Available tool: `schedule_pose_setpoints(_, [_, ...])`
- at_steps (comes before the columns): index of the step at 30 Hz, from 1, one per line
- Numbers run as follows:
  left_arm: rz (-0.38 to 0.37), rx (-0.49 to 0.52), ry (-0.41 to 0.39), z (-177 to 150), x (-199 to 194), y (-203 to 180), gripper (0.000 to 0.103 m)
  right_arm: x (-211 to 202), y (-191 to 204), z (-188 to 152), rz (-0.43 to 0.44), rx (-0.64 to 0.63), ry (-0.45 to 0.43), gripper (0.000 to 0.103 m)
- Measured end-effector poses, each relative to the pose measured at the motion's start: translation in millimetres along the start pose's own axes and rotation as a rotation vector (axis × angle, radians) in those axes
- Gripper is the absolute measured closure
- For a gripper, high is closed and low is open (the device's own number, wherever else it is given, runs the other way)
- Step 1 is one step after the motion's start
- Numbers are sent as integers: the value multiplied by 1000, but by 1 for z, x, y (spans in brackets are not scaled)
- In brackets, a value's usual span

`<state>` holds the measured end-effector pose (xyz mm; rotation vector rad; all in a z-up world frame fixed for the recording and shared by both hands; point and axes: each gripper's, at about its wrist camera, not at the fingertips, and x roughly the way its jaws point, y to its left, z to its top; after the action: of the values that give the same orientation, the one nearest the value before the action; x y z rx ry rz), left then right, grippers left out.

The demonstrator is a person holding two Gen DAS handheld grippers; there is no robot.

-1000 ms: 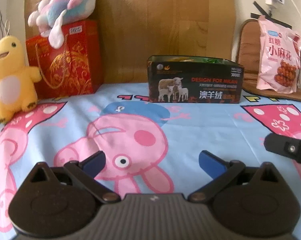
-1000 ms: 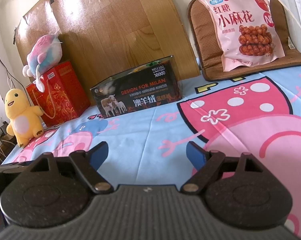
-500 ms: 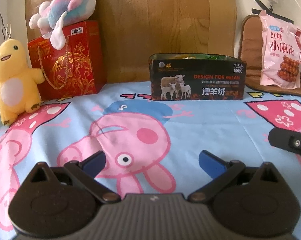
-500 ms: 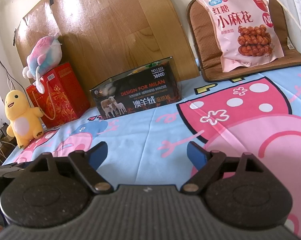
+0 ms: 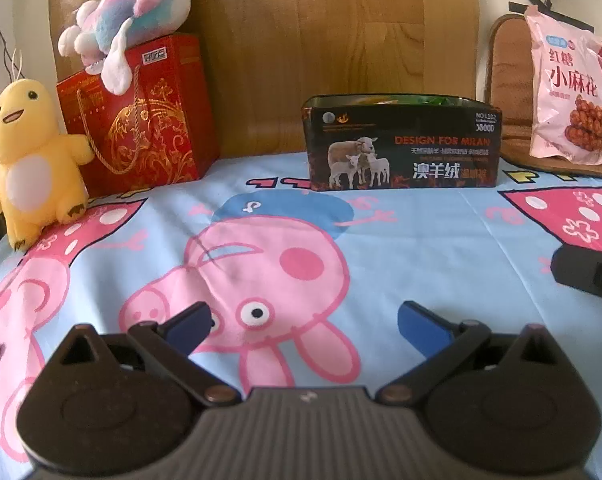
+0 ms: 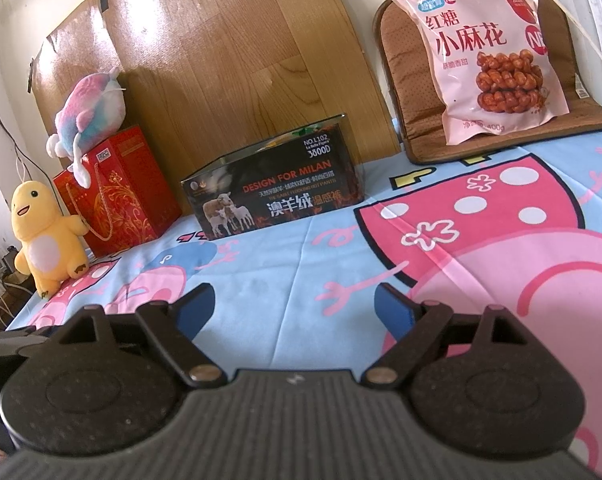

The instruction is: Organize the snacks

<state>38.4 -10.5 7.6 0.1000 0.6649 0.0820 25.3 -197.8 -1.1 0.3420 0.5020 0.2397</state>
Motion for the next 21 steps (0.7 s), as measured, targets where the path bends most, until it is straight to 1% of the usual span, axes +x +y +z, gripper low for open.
schedule_pose_setpoints(21, [-25,11,7,0,2,0,0,0,1,-1,-5,1,0,14])
